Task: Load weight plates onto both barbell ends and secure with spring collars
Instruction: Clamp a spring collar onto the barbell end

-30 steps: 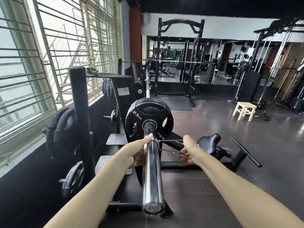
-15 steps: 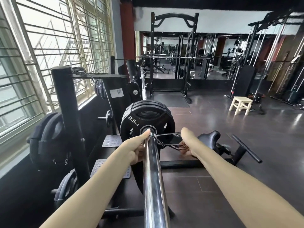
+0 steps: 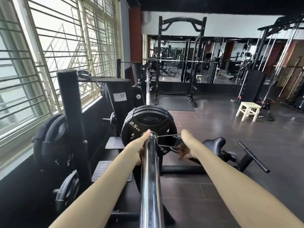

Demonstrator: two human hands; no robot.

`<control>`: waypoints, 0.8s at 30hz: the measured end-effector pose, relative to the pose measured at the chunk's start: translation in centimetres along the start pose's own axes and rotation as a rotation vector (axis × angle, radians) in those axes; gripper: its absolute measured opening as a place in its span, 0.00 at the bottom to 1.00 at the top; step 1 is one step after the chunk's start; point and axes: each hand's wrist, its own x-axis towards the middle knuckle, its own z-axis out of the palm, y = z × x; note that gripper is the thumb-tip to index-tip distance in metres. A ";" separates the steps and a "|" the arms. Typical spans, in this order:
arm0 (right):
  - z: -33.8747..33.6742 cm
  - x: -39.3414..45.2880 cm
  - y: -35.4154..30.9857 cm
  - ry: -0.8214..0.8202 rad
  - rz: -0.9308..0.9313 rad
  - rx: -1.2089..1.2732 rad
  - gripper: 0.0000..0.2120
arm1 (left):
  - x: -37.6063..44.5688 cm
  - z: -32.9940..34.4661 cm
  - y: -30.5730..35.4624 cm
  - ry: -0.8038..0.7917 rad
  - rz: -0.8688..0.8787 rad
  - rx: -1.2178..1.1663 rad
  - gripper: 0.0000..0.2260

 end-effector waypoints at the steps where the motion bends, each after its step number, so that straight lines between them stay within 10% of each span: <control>1: -0.3 0.1 0.1 -0.025 0.006 -0.017 0.24 | -0.2 0.1 -0.3 -0.017 0.004 -0.011 0.18; 24: 1.4 1.7 0.2 0.110 -0.048 0.174 0.13 | 1.9 0.1 -0.2 -0.090 0.025 0.057 0.23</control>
